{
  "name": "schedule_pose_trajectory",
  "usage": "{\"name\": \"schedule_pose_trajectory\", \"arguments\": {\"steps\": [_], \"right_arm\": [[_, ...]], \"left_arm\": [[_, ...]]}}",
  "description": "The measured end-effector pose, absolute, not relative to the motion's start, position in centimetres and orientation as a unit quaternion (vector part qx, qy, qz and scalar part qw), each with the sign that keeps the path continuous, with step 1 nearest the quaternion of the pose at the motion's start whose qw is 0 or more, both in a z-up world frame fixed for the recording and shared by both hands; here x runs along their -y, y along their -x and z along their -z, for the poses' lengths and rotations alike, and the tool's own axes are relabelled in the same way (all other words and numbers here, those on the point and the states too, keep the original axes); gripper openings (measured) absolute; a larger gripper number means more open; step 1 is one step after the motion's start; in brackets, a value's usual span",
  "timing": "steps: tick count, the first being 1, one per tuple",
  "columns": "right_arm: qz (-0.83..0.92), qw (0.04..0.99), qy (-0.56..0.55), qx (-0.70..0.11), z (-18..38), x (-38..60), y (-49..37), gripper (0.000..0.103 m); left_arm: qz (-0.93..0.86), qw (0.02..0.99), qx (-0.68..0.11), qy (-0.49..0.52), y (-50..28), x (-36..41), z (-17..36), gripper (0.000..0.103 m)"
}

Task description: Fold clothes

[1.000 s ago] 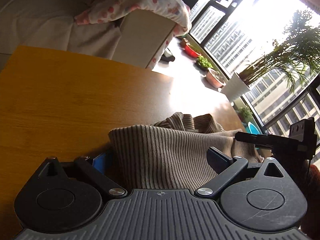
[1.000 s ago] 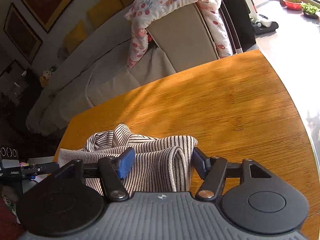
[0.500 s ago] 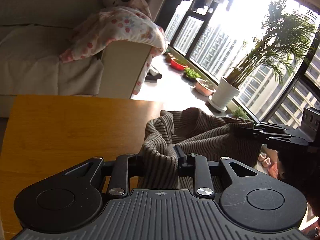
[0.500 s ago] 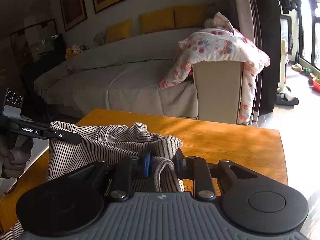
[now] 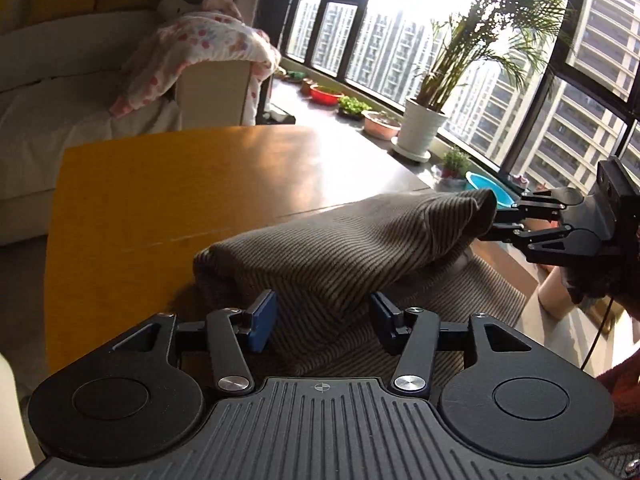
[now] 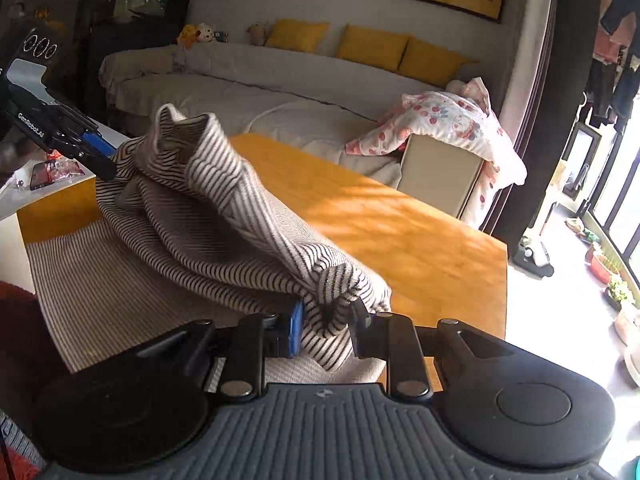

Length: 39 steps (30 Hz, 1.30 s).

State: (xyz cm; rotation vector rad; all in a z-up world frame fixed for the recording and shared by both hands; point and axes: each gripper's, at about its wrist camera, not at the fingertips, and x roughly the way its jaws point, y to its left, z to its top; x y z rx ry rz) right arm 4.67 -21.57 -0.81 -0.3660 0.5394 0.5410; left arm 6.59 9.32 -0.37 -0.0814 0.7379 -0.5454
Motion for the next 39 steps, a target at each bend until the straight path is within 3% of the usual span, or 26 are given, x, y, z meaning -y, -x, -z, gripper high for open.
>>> {"name": "schedule_pose_trajectory", "arguments": {"steps": [1,2,3,4,7,10,13,15,17,18,21,25,30,35,39], "right_arm": [[-0.26,0.911,0.17,-0.271,1.0,22.1,-4.0,0.025],[-0.257,0.911,0.162,-0.279,1.2,22.6,-3.4,0.027],[-0.254,0.91,0.155,-0.288,1.4,23.2,-2.7,0.037],[-0.25,0.913,0.14,-0.289,1.2,23.7,-2.4,0.054],[-0.242,0.925,0.073,-0.285,0.3,25.4,-2.1,0.083],[-0.251,0.92,-0.038,-0.299,0.1,26.5,-3.1,0.096],[-0.232,0.913,-0.096,-0.322,1.8,25.7,-4.9,0.096],[-0.21,0.918,-0.078,-0.328,3.2,24.2,-6.1,0.094],[-0.198,0.92,-0.053,-0.335,4.5,22.7,-7.2,0.081],[-0.2,0.916,-0.051,-0.343,5.1,22.1,-7.9,0.063],[-0.192,0.917,-0.047,-0.347,6.0,20.8,-9.6,0.052],[-0.182,0.918,-0.089,-0.342,6.0,20.4,-13.4,0.031],[-0.188,0.925,-0.116,-0.308,3.8,20.6,-15.4,0.02],[-0.22,0.931,-0.099,-0.274,1.2,21.2,-12.1,0.02],[-0.209,0.937,-0.062,-0.273,2.6,21.0,-10.2,0.02]], "left_arm": [[0.264,0.894,-0.358,0.05,-5.9,-9.8,0.5,0.076],[0.264,0.894,-0.358,0.061,-5.5,-10.2,0.6,0.079],[0.264,0.893,-0.357,0.072,-5.1,-10.7,0.6,0.082],[0.262,0.893,-0.355,0.093,-5.0,-11.2,0.6,0.086],[0.26,0.883,-0.359,0.153,-5.6,-12.0,1.0,0.091],[0.242,0.875,-0.377,0.184,-7.2,-11.2,2.6,0.093],[0.223,0.872,-0.392,0.188,-8.9,-9.7,4.1,0.092],[0.217,0.871,-0.399,0.186,-9.8,-8.9,5.0,0.09],[0.207,0.87,-0.409,0.183,-10.8,-8.5,5.9,0.08],[0.201,0.869,-0.414,0.182,-11.3,-8.3,6.4,0.07],[0.201,0.875,-0.403,0.178,-13.0,-8.3,6.7,0.052],[0.184,0.887,-0.385,0.175,-16.7,-8.7,5.4,0.043],[0.19,0.901,-0.349,0.174,-17.5,-9.6,2.1,0.037],[0.22,0.902,-0.334,0.165,-13.3,-9.7,1.2,0.037],[0.208,0.9,-0.356,0.142,-11.8,-9.4,3.7,0.039]]}}
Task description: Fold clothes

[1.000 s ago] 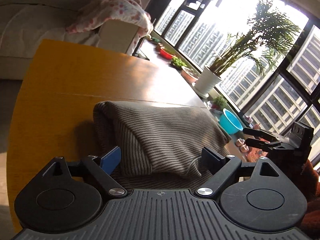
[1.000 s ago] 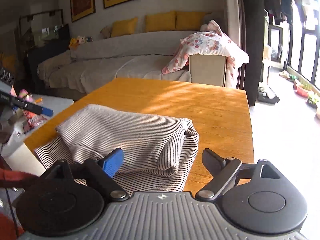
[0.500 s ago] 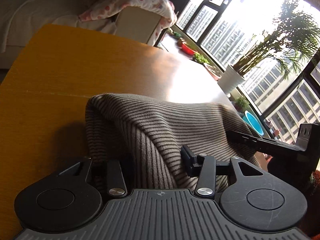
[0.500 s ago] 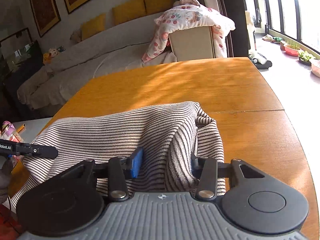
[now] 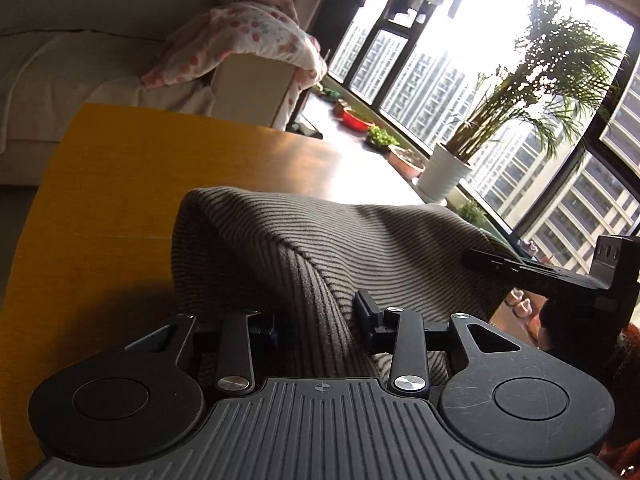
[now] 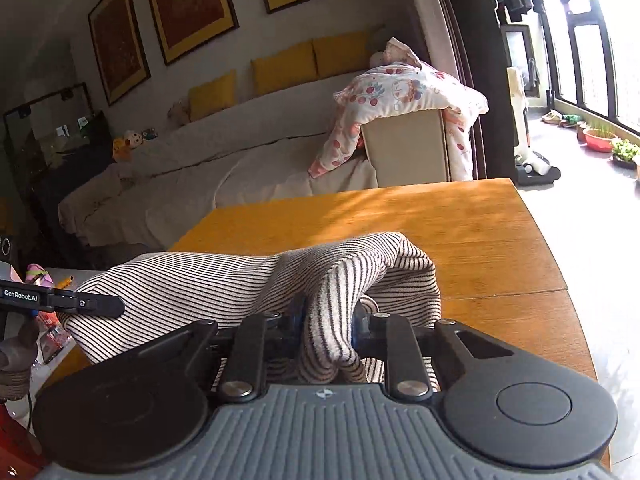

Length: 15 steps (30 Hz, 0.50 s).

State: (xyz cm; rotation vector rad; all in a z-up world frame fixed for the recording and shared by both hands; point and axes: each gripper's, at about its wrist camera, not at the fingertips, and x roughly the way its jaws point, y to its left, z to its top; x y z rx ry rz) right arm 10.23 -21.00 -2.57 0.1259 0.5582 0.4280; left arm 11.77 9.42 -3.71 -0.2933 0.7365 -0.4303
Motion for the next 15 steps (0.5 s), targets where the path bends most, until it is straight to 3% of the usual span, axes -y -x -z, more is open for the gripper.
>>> {"name": "schedule_pose_trajectory", "arguments": {"steps": [3,8,9,10,11,12,15], "right_arm": [[-0.189,0.939,-0.027,-0.288,5.0,20.2,-10.6,0.021],[-0.177,0.94,0.002,-0.293,6.2,19.5,-10.9,0.031],[-0.179,0.939,0.002,-0.293,6.0,19.6,-10.7,0.037],[-0.176,0.941,0.001,-0.29,5.7,19.8,-10.5,0.055],[-0.173,0.942,0.001,-0.287,5.4,20.1,-10.2,0.067],[-0.171,0.944,0.0,-0.284,5.1,20.3,-10.0,0.084],[-0.178,0.947,-0.005,-0.266,4.0,21.0,-9.2,0.1]], "left_arm": [[0.183,0.902,-0.371,0.127,-12.1,-9.7,5.7,0.039],[0.168,0.911,-0.357,0.118,-12.2,-10.4,5.5,0.045],[0.161,0.916,-0.35,0.113,-11.9,-10.5,4.9,0.048],[0.153,0.92,-0.343,0.108,-11.7,-10.5,4.3,0.048],[0.149,0.925,-0.333,0.107,-11.4,-10.7,3.5,0.048],[0.152,0.928,-0.322,0.108,-10.9,-10.8,2.8,0.055],[0.179,0.93,-0.294,0.128,-9.8,-10.8,0.9,0.076]]}}
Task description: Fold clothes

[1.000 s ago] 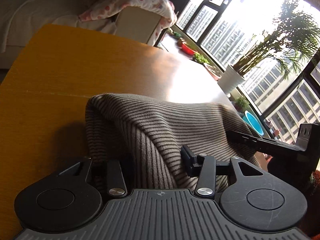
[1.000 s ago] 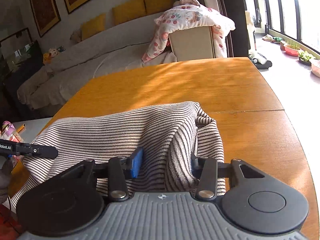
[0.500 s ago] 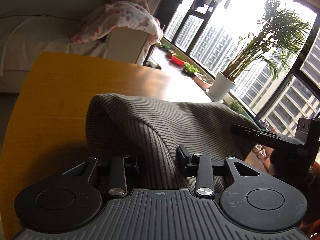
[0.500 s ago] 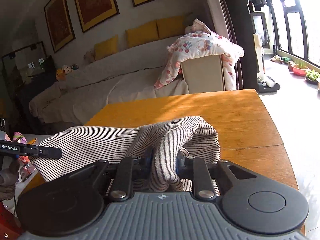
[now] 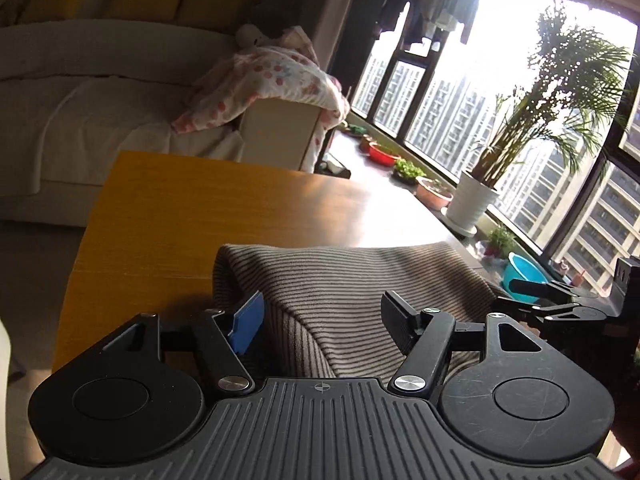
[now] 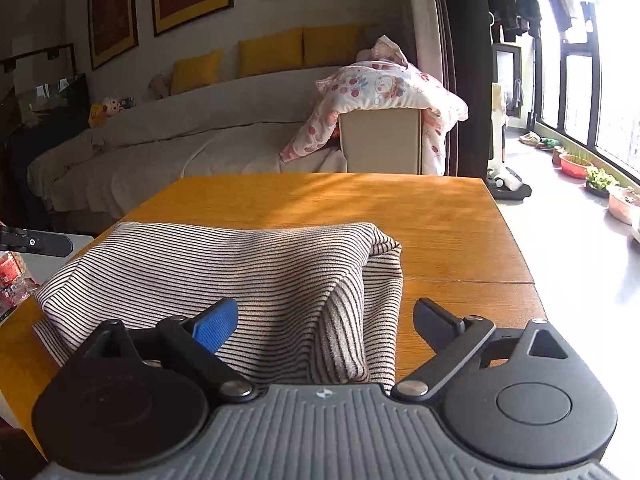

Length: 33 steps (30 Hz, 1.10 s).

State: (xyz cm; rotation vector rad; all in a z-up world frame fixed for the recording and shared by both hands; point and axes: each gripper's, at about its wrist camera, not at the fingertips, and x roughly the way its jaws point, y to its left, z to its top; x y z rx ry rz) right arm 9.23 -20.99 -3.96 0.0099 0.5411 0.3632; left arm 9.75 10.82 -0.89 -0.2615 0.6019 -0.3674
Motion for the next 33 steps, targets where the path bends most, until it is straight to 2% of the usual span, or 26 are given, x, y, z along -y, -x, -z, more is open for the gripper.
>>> {"name": "schedule_pose_trajectory", "arguments": {"steps": [1,4,6,9,10,12,19,24,29,33], "right_arm": [[-0.184,0.949,-0.008,-0.257,3.5,21.0,-9.0,0.103],[-0.207,0.948,-0.029,-0.24,2.9,20.4,-9.0,0.103],[-0.23,0.943,-0.049,-0.235,2.7,19.9,-9.3,0.103],[-0.265,0.919,-0.103,-0.275,4.3,19.0,-11.0,0.103],[-0.261,0.908,-0.127,-0.303,5.4,18.9,-11.8,0.103],[-0.254,0.909,-0.141,-0.299,6.8,18.9,-11.7,0.103],[-0.276,0.906,-0.097,-0.305,6.9,16.6,-8.1,0.103],[-0.3,0.902,-0.048,-0.308,6.3,14.6,-6.4,0.103],[-0.24,0.936,-0.019,-0.258,3.1,17.3,-6.8,0.103],[-0.148,0.954,0.03,-0.259,2.9,19.6,-10.8,0.103]], "left_arm": [[0.191,0.929,-0.285,0.137,-9.4,-10.8,0.3,0.078],[0.236,0.91,-0.296,0.169,-9.5,-9.7,0.5,0.088],[0.251,0.892,-0.325,0.19,-10.2,-8.7,2.4,0.09],[0.243,0.873,-0.37,0.205,-11.4,-7.6,5.3,0.091],[0.249,0.873,-0.365,0.207,-11.8,-7.7,5.8,0.091],[0.254,0.873,-0.363,0.203,-12.2,-7.8,5.9,0.091],[0.23,0.885,-0.355,0.196,-16.2,-8.3,5.7,0.095],[0.209,0.884,-0.349,0.228,-19.7,-8.8,5.5,0.097],[0.209,0.88,-0.352,0.24,-17.9,-8.5,4.1,0.097],[0.268,0.859,-0.352,0.257,-15.1,-6.8,3.4,0.098]]}}
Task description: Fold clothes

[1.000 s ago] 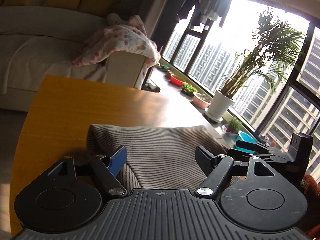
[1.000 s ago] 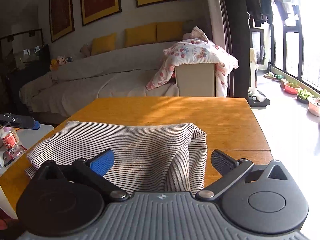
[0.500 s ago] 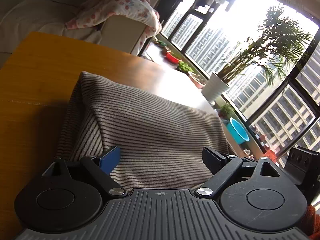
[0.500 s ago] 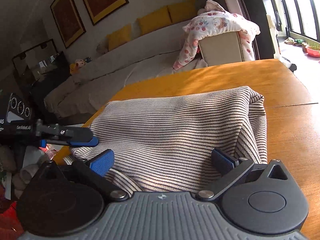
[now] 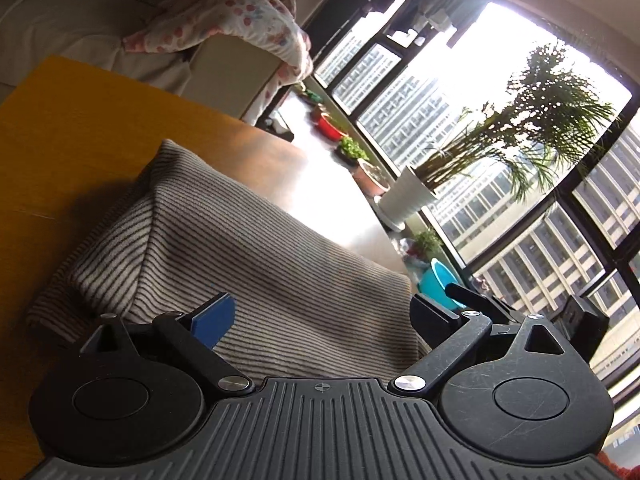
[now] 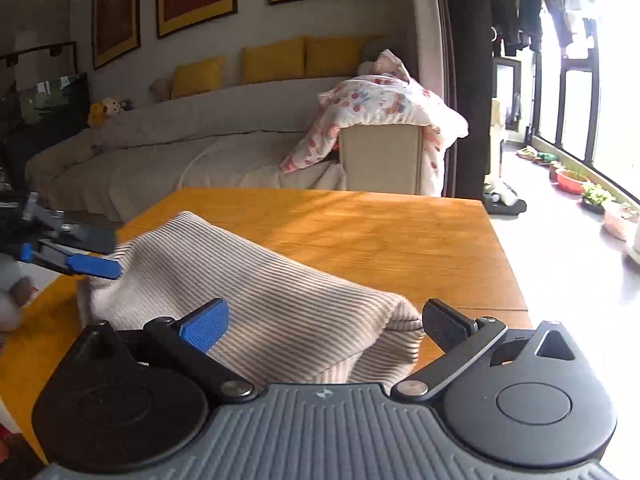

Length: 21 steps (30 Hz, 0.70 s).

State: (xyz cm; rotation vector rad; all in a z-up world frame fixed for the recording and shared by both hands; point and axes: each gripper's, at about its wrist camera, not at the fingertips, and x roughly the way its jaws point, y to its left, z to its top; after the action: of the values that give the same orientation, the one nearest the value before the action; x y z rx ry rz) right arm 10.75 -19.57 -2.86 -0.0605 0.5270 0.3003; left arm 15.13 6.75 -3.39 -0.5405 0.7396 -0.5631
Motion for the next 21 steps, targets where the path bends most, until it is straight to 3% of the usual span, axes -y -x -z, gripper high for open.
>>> {"name": "schedule_pose_trajectory", "arguments": {"steps": [5,14,21], "right_arm": [[-0.076,0.946,0.14,-0.282,5.2,19.3,-15.0,0.103],[-0.059,0.951,0.144,-0.269,6.6,17.6,-9.7,0.103],[-0.184,0.939,0.112,-0.27,5.9,13.8,-5.0,0.103]], "left_arm": [[0.296,0.831,-0.402,0.246,-14.9,-4.1,5.4,0.098],[0.257,0.861,-0.369,0.237,-19.6,-4.3,6.2,0.097],[0.216,0.878,-0.361,0.23,-21.7,-4.5,5.0,0.097]]}}
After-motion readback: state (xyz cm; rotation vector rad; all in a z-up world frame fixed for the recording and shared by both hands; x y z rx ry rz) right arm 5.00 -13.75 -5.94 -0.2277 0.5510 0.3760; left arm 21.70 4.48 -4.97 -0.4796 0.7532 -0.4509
